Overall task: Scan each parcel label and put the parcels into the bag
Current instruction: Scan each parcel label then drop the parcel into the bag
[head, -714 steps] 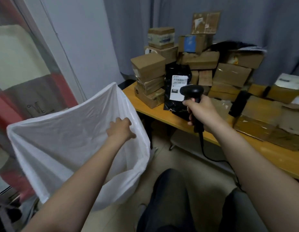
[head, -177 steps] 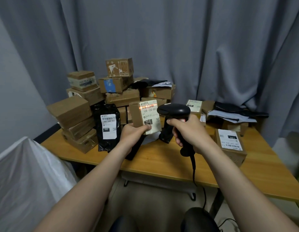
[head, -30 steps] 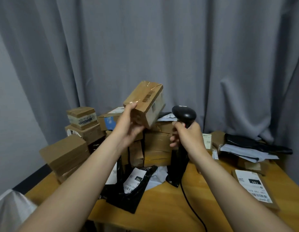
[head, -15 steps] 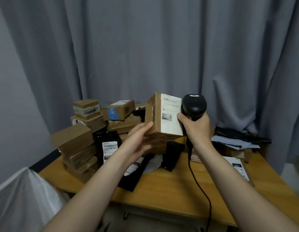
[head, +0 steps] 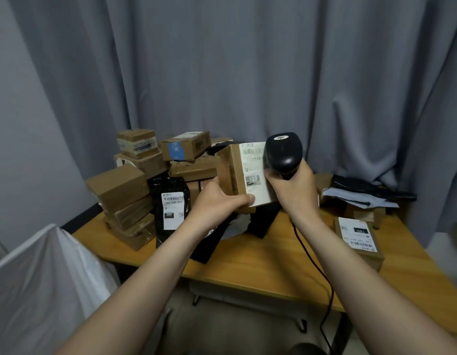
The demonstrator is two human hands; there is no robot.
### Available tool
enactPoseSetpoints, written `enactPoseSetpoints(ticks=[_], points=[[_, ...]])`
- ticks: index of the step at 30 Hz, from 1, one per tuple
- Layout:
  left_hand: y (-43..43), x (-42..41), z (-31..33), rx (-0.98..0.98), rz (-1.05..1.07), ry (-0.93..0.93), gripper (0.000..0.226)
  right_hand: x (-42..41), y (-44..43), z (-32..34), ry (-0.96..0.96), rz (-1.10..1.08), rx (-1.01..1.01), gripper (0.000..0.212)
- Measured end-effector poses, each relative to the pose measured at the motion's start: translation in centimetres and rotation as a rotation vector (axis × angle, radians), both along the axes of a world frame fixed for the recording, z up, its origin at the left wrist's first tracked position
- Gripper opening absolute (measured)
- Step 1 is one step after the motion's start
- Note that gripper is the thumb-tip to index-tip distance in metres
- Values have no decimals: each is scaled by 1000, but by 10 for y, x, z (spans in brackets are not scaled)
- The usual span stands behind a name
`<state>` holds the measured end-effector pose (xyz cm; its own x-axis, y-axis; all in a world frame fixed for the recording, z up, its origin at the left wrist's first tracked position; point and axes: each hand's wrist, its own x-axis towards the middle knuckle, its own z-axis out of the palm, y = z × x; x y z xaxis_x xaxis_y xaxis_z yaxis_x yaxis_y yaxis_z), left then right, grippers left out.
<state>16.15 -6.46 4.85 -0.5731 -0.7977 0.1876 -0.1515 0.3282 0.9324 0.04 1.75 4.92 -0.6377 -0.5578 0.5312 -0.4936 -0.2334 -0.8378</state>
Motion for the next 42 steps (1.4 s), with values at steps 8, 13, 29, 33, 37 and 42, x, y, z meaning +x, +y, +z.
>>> enactPoseSetpoints(ticks=[8, 13, 29, 33, 37, 42], points=[[-32, 18, -30, 120, 132, 82, 41, 7, 17, 11, -164, 67, 144, 18], [-46, 25, -34, 86, 189, 30, 45, 24, 19, 7, -189, 265, 317, 30], [-68, 29, -45, 119, 222, -17, 47, 29, 18, 5, -140, 313, 402, 35], [-74, 27, -49, 118, 233, -37, 57, 27, 18, 5, -160, 324, 394, 33], [-74, 26, -49, 123, 235, -42, 58, 28, 18, 6, -171, 332, 388, 32], [-73, 26, -50, 126, 234, -40, 54, 28, 19, 5, -186, 339, 379, 29]])
